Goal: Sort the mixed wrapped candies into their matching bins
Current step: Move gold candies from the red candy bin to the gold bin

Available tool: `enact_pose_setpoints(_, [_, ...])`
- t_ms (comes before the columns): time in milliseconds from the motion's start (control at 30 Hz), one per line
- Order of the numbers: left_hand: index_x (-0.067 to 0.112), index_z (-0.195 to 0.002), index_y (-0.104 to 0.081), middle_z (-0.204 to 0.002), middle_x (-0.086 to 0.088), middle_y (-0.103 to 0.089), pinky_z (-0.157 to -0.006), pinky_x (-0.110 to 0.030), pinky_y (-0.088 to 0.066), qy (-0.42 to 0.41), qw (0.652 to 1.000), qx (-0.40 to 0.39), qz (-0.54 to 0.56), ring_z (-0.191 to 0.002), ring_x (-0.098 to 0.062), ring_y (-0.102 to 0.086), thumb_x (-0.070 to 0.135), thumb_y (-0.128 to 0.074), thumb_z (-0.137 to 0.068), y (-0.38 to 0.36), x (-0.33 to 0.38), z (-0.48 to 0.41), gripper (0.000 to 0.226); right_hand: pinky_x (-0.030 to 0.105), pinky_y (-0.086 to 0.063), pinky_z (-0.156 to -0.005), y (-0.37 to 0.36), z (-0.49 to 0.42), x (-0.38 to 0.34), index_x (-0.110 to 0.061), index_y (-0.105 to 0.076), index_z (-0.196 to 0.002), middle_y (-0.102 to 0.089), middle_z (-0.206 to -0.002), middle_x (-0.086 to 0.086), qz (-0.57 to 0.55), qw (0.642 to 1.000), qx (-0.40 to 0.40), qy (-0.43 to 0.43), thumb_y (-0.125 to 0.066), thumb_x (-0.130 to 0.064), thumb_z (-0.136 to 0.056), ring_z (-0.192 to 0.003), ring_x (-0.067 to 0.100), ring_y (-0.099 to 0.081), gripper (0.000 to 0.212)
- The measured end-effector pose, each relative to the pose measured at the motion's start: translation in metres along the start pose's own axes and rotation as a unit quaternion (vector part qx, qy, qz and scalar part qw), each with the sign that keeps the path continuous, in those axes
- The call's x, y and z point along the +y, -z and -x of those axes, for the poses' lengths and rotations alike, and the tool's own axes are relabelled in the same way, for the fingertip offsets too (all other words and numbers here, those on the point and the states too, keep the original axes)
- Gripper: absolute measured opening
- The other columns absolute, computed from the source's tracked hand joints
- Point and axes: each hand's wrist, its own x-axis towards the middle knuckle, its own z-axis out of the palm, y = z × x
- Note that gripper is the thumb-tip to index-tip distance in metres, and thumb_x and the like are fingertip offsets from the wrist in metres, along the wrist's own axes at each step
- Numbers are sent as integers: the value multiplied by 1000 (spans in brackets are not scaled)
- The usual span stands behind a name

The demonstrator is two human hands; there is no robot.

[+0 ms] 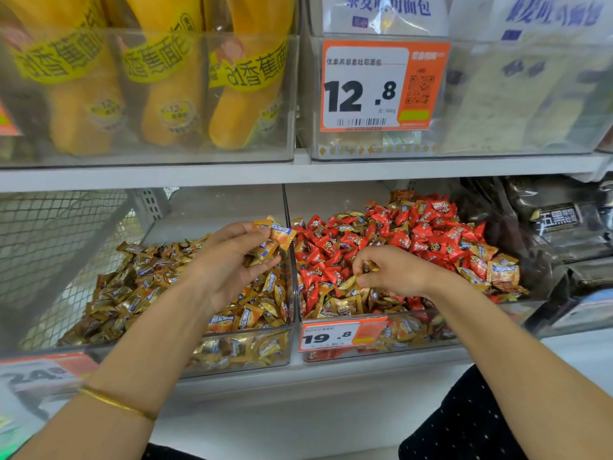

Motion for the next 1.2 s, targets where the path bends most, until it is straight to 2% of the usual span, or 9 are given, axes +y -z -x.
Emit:
enact_pose_setpoints(167, [7, -77, -56, -86, -4, -55, -70, -36, -59, 6, 1000, 6, 12, -87, -11, -54, -1, -58, -86, 1, 2, 2, 12, 19, -23, -37, 13, 9, -6, -11, -55, -96, -42, -53, -5, -205, 975, 86, 11, -55, -14, -94, -39, 7, -31, 4])
enact_pose_setpoints(333, [6, -78, -58, -88, -5, -58, -68, -35, -60, 16, 1000, 22, 14, -92, -14, -56, -1, -59, -86, 15, 9, 5, 10, 18, -25, -37, 6, 19, -46, -16, -56, -96, -54, -71, 4, -388, 914, 95, 62, -56, -9, -92, -41, 6, -33, 8])
enact_pose_setpoints(500, [8, -93, -60, -90, -4, -60, -77, -31, -52, -66, 979, 97, -167, -89, -20, -60, 6, -60, -88, 44, 24, 7, 5, 17, -31, -37, -19, -11, -115, -15, -57, -102, -51, -53, -8, -226, 965, 70, 109, -58, -15, -92, -39, 4, -39, 10])
enact_pose_setpoints(600, [27, -131, -49, -122, -1, -56, -94, -36, -44, -80, 955, 84, -272, -108, -19, -57, 27, -55, -93, 60, 29, 7, 38, 14, -44, -45, -31, -38, -147, -18, -50, -127, -63, -94, 0, -128, 988, -2, 80, -60, -23, -92, -57, 8, -54, 37])
enact_pose_setpoints(667, [33, -141, -37, -146, -1, -39, -103, -38, -33, -62, 964, 71, -249, -130, -22, -42, 29, -45, -98, 64, 31, 6, 44, 23, -55, -60, -32, -49, -152, -22, -31, -145, -46, -138, 11, -137, 988, -61, 41, -56, -25, -94, -89, 22, -63, 57])
enact_pose_setpoints(733, [32, -144, -33, -151, 3, -31, -100, -31, -25, -65, 963, 67, -253, -138, -19, -31, 21, -40, -100, 62, 34, 6, 45, 29, -57, -74, -29, -48, -148, -23, -21, -149, -28, -152, 12, -161, 984, -67, 35, -48, -20, -98, -113, 30, -57, 58])
enact_pose_setpoints(933, [27, -125, -56, -131, 4, -53, -103, -28, -35, -145, 937, 56, -314, -126, -10, -46, 3, -41, -95, 49, 34, 7, 40, 27, -59, -65, -11, -21, -103, -4, -59, -113, -59, -116, 19, -331, 937, 70, 93, -42, 12, -93, -90, 24, -68, 31])
enact_pose_setpoints(1033, [29, -110, -61, -114, 10, -63, -95, -19, -44, -183, 928, -6, -325, -113, -5, -57, 1, -46, -94, 27, 31, 12, 36, 30, -60, -65, 4, -10, -70, -1, -63, -94, -63, -100, 25, -310, 939, 136, 65, -44, 17, -89, -77, 24, -69, 27])
enact_pose_setpoints(1200, [36, -93, -63, -110, 19, -62, -84, -4, -43, -235, 890, -90, -380, -104, 6, -57, 1, -51, -92, -11, 14, 14, 37, 30, -59, -70, -4, -10, -40, -11, -67, -95, -67, -89, 7, -88, 995, 14, 42, -67, -7, -85, -76, 16, -67, 10])
